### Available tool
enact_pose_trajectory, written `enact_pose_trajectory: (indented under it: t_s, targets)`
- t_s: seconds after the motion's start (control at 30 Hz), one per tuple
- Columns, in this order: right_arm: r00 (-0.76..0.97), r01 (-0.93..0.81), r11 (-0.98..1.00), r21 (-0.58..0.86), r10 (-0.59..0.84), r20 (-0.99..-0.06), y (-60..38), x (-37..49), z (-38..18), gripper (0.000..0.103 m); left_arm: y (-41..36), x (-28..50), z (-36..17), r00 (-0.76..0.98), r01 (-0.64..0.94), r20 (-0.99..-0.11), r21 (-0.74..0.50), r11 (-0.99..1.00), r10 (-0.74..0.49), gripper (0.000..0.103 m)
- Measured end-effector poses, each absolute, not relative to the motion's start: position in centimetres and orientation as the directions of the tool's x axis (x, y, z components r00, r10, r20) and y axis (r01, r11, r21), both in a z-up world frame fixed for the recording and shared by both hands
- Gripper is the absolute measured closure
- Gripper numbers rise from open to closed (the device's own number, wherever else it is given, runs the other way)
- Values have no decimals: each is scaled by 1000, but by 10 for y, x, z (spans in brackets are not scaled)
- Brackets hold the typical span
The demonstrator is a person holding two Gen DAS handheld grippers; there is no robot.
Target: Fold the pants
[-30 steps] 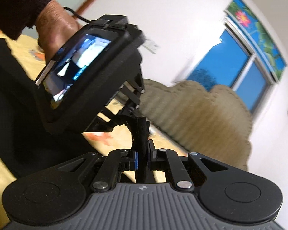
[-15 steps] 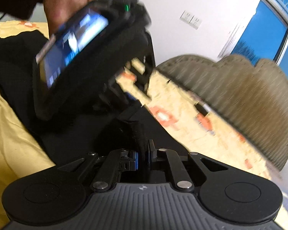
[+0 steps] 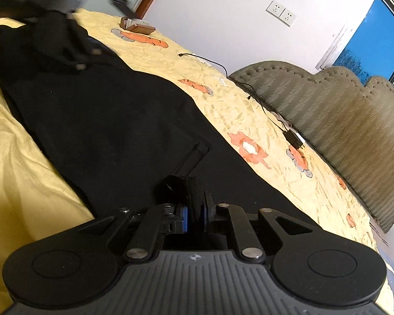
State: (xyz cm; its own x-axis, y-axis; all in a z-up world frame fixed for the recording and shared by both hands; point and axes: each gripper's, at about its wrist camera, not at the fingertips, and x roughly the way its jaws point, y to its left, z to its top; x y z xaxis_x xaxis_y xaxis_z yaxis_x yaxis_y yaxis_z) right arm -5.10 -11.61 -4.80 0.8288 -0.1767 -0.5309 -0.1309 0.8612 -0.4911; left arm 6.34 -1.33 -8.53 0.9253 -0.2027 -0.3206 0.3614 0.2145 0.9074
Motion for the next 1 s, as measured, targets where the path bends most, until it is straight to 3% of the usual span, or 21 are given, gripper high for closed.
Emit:
enact_pose_trajectory:
  t_s: [0.13,0.2,0.27,0.33,0.53,0.8,1.0]
  targets:
    - [831,-136,857,-497,-174,-528,-110,-52,-44,86,26,46,-74,926,378,-350,841,386,-145,46]
    - [840,-154,859,-489,-147,-522,-103,-56,-38,75,43,43,-60,927,367,-356,795,482,-119,42]
    - [867,-169,853,-494,-110,-487,-90,-63,-32,49,69,32,-50,932,336,-352,753,566,-84,39]
    - [899,-176,842,-510,-74,-432,-74,-73,-25,34,94,24,-41,932,299,-359,694,655,-45,36]
    - [943,-251,743,-620,41,-331,-12,-97,-21,33,171,19,-22,902,135,-423,463,876,84,33]
    - [938,-342,615,-711,177,-298,65,-103,-31,33,216,2,-18,898,-2,-404,396,918,177,28]
    - [926,-378,556,-740,219,-308,114,-93,-34,34,229,3,-26,891,-1,-426,344,939,157,23]
